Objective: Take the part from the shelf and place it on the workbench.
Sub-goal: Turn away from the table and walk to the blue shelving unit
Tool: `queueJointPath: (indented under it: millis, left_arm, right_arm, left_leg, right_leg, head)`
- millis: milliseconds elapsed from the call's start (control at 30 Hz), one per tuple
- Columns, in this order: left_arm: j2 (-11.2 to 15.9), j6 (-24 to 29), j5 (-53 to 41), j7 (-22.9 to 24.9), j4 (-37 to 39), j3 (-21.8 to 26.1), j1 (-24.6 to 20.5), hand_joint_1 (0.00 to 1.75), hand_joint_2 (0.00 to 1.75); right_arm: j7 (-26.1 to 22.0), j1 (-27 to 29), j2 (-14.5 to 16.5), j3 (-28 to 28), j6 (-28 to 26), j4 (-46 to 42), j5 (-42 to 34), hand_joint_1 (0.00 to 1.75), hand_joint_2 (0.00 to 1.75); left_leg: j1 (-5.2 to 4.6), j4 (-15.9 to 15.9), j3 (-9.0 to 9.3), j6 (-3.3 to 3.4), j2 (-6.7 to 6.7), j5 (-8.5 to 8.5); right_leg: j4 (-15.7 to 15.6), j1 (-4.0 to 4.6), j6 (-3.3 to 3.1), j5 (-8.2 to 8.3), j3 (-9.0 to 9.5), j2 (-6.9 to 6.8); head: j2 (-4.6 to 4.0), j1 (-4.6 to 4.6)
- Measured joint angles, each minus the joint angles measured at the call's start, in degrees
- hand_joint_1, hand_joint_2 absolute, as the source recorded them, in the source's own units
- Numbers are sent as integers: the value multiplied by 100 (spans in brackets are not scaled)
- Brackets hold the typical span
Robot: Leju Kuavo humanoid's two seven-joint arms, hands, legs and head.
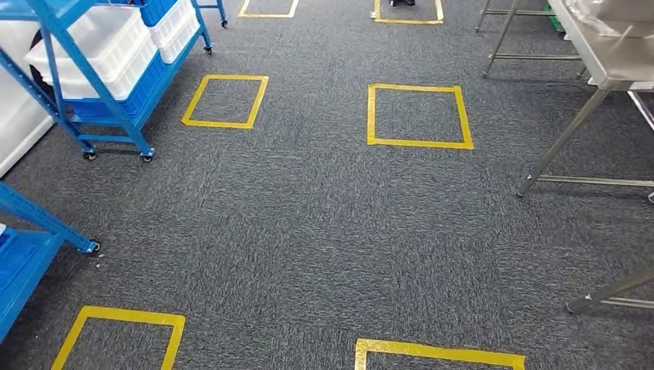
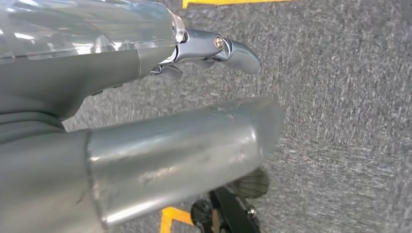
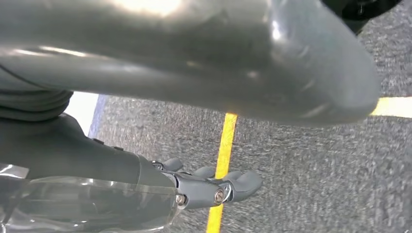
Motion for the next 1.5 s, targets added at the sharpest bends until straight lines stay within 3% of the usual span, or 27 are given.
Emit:
queueJointPath:
  millis: [33,67,100,167,233,300,367,433,500,533,567,600,667,733,800,867,933,1000,1067,1100,1133,1233,1300,1367,1433,1500]
  left_arm:
    - [-1,1,1,0,0,0,-8,0,0]
    - [-2,1,0,0,0,0,-3,0,0]
    - [-3,1,0,0,0,0,7,0,0]
    - [-1,1,-1,0,0,0,23,0,0]
    - [1,1,0,0,0,0,12,0,0]
    - [5,3,1,0,0,0,14,0,0]
    - [16,8,1,3,0,0,37,0,0]
    - [21,11,1,10,0,0,41,0,0]
    - [20,13,0,13,0,0,22,0,0]
    - [20,13,0,13,0,0,14,0,0]
    - [20,12,1,13,0,0,13,0,0]
    - [19,12,1,13,0,0,16,0,0]
    - [18,13,0,13,0,0,20,0,0]
    - [13,13,0,14,0,-1,9,0,0]
    - [7,13,0,15,0,-2,-1,0,0]
    - [5,12,0,14,0,-3,17,0,0]
    - [4,11,0,15,0,-5,28,0,0]
    - [4,13,-1,15,0,-6,-4,0,0]
    - [3,12,-1,15,0,-8,-21,0,0]
    - [2,11,0,15,0,-9,-11,0,0]
    - [1,12,0,15,0,-10,2,0,0]
    - [1,15,0,15,0,-13,10,0,0]
    - [1,17,-1,14,0,-13,5,0,0]
    - [12,20,0,14,0,-13,20,0,0]
    - [22,23,1,13,0,-14,28,0,0]
    - [22,28,1,13,0,-15,12,0,0]
  right_arm:
    - [0,5,-1,-4,0,1,0,0,0]
    - [0,5,-1,-7,1,2,0,0,0]
    - [0,2,-1,-7,1,3,0,0,0]
    - [0,-3,1,-7,1,4,0,0,0]
    - [0,-5,2,-7,6,6,0,0,0]
    - [0,-21,2,-7,17,7,0,0,0]
    - [-2,-49,2,-7,29,8,7,0,0]
    - [-9,-53,1,-8,42,10,33,0,0]
    - [-15,-39,0,-9,50,13,84,0,0]
    - [-15,-35,1,-9,51,15,109,0,0]
    - [-15,-30,1,-9,51,18,133,0,0]
    - [-16,-27,1,-9,50,21,152,0,0]
    - [-17,-19,0,-9,48,24,192,0,0]
    - [-17,-3,-7,-10,45,24,224,0,0]
    - [-17,3,-14,-13,43,24,233,0,0]
    - [-16,-11,-17,-13,44,24,236,0,0]
    - [-16,-10,-17,-15,44,24,235,0,0]
    - [-17,6,-17,-22,46,24,234,0,0]
    - [-17,8,-19,-39,53,25,241,0,0]
    - [-17,5,-19,-48,59,25,256,0,0]
    - [-21,1,-20,-55,64,25,279,0,0]
    - [-45,-3,-23,-77,69,26,363,0,0]
    - [-62,-17,-27,-93,61,27,404,0,0]
    - [-69,-55,-31,-98,52,28,426,0,0]
    - [-76,-80,-33,-99,46,28,442,0,0]
    - [-92,-73,-37,-101,39,29,461,0,0]
  left_leg:
    - [4,354,-172,-15,51,-146]
    - [7,539,-260,-22,74,-184]
    - [8,491,-231,-20,93,-104]
    - [0,-201,139,14,213,276]
    - [-46,-894,501,82,418,524]
    - [-93,-1080,570,152,459,542]
    - [-85,-1140,586,218,335,575]
    - [-49,-1224,637,289,210,631]
    - [-33,-1253,648,329,83,657]
    - [-35,-1251,642,335,17,657]
    - [-37,-1249,645,337,-60,655]
    - [-38,-1244,653,335,-143,650]
    - [-34,-1228,679,315,-318,632]
    - [-29,-1194,653,270,-471,609]
    - [-3,-1170,592,197,-608,607]
    - [26,-1171,561,119,-699,612]
    - [14,-975,472,64,-418,491]
    - [8,-366,181,15,-39,182]
    - [35,287,-160,-35,57,-54]
    - [49,385,-216,-53,75,-31]
    - [61,273,-165,-67,100,91]
    - [47,-815,385,-36,402,605]
    - [3,-1138,542,49,514,684]
    - [-18,-1148,531,138,394,696]
    - [-5,-1206,552,219,276,725]
    - [5,-1241,567,281,162,749]
  right_leg:
    - [2,13,-11,-10,1,-89]
    - [3,23,-15,-21,6,-175]
    - [3,31,-14,-33,17,-254]
    - [3,42,3,-68,62,-409]
    - [7,66,47,-112,108,-539]
    - [-4,79,102,-137,143,-640]
    - [-17,66,159,-158,189,-689]
    - [217,49,208,-344,111,-437]
    - [881,30,226,-705,-214,-94]
    - [1243,27,231,-844,-408,-24]
    - [1484,25,236,-880,-554,4]
    - [1527,24,236,-794,-613,18]
    - [990,17,219,-325,-442,112]
    - [307,-6,181,28,-186,448]
    - [60,0,147,77,-110,644]
    - [-4,12,101,88,-78,506]
    - [-88,1,30,100,-5,326]
    - [-127,13,-25,85,48,130]
    - [-125,30,-45,50,76,-66]
    - [-124,34,-42,30,93,-157]
    - [-122,36,-31,9,116,-239]
    - [-118,49,36,-68,213,-456]
    - [-117,71,90,-102,248,-558]
    - [-131,73,145,-118,271,-649]
    - [-5,43,202,-236,253,-520]
    - [554,14,226,-550,0,-191]
  head:
    - [0,-4]
    - [1,-4]
    - [1,-5]
    - [1,-5]
    - [1,1]
    - [1,7]
    - [1,8]
    - [1,26]
    - [0,49]
    - [0,53]
    - [0,53]
    - [0,54]
    - [1,55]
    - [1,49]
    - [1,41]
    - [1,37]
    - [1,23]
    - [1,4]
    - [1,-1]
    - [1,0]
    - [1,-2]
    - [1,2]
    - [1,15]
    - [1,22]
    - [1,33]
    - [1,54]
